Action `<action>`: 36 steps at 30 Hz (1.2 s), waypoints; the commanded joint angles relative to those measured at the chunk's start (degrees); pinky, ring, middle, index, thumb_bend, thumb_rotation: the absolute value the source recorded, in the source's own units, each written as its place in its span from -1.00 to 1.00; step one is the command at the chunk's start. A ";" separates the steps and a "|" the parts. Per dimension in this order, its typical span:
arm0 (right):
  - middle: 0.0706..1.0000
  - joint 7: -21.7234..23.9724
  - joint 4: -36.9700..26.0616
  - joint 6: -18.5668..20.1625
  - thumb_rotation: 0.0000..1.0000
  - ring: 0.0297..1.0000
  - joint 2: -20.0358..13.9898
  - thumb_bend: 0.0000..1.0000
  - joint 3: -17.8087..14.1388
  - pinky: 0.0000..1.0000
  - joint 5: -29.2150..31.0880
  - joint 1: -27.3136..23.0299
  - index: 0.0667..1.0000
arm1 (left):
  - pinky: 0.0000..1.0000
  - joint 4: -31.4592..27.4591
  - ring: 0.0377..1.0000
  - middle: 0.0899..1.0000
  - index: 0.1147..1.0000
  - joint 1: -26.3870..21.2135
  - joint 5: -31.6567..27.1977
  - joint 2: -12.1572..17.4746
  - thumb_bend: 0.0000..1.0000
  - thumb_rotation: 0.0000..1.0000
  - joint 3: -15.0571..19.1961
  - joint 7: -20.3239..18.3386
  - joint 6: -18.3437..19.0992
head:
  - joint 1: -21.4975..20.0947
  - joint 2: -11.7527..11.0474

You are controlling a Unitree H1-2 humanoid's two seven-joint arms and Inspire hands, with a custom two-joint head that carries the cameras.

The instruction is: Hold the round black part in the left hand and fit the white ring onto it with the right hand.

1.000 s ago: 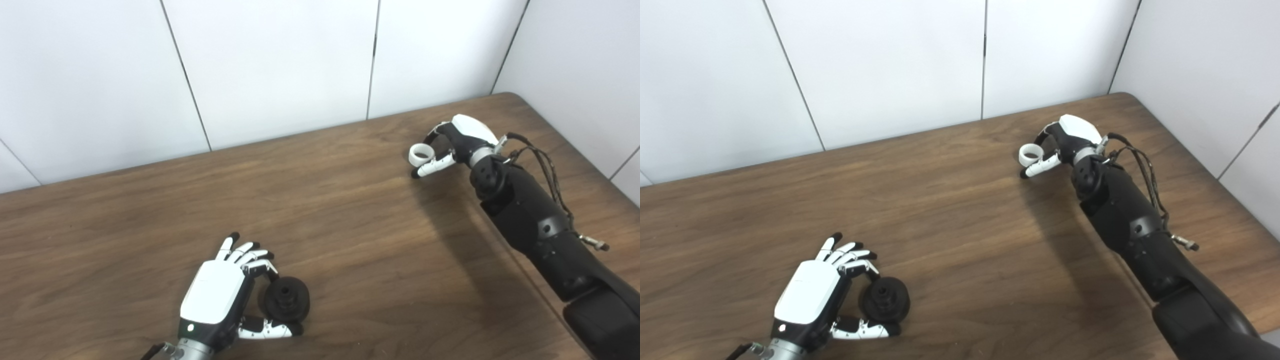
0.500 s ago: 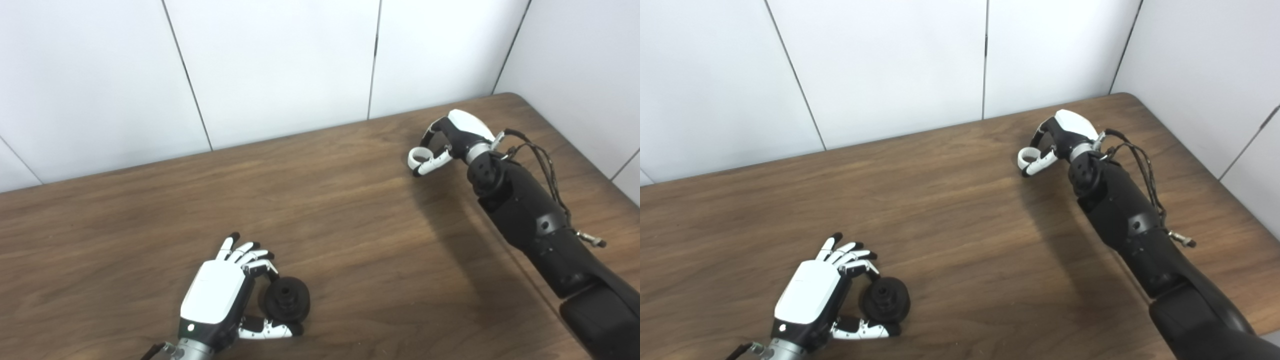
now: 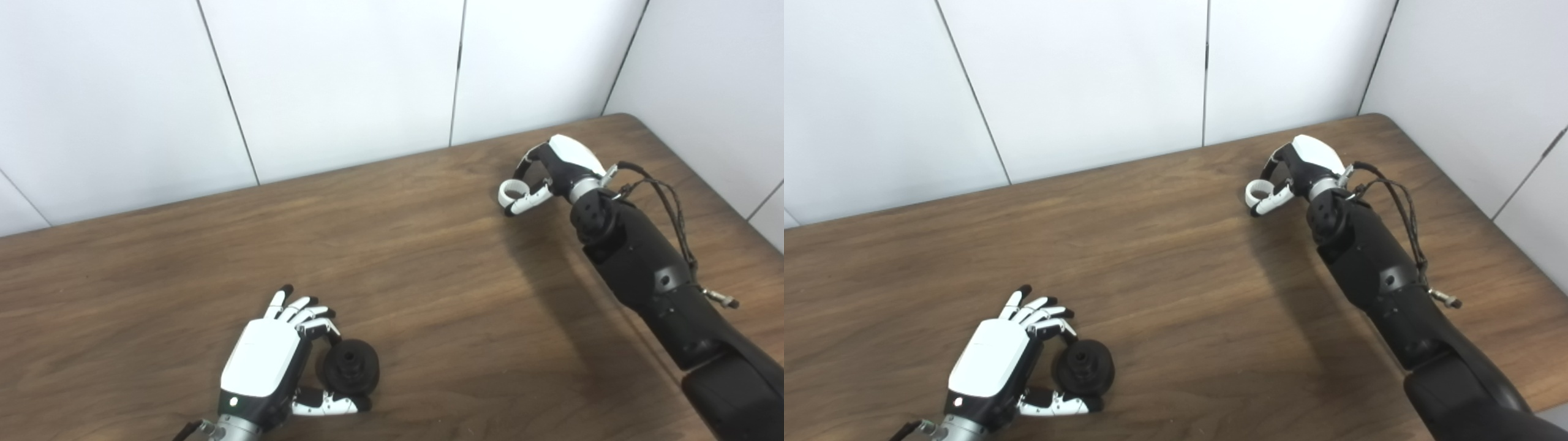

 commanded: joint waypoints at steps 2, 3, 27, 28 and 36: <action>0.68 -0.36 -2.84 -0.50 -0.75 1.00 -1.25 0.04 -0.67 0.92 0.22 -0.56 -0.10 | 1.00 -0.97 0.74 0.51 -0.17 0.61 1.43 0.84 0.05 -0.89 -0.04 -1.20 0.42 | 0.34 0.06; 0.68 0.04 -3.55 -0.71 -0.75 1.00 -1.41 0.04 -0.56 0.94 0.37 -0.35 -0.10 | 1.00 -0.97 0.74 0.51 -0.17 0.60 1.62 0.83 0.05 -0.89 -0.09 -1.13 0.43 | 0.42 0.09; 0.61 26.79 -39.00 1.60 -0.74 1.00 3.06 0.04 2.01 1.00 -10.67 6.42 -0.10 | 1.00 -0.42 0.75 0.50 -0.17 0.23 3.24 -1.59 0.05 -0.89 -1.31 -0.87 1.63 | 9.60 2.14; 0.59 28.13 -40.52 1.60 -0.74 0.99 3.44 0.04 2.48 1.00 -11.40 6.65 -0.10 | 1.00 -0.44 0.75 0.50 -0.17 0.23 3.46 -1.74 0.05 -0.89 -1.40 -0.94 1.81 | 10.31 2.33; 0.71 34.64 -49.03 1.50 -0.73 0.97 7.88 0.05 4.75 1.00 -13.97 9.66 -0.10 | 1.00 -0.96 0.78 0.52 -0.17 0.50 3.92 -2.70 0.05 -0.89 -1.97 -1.51 2.82 | 13.48 3.14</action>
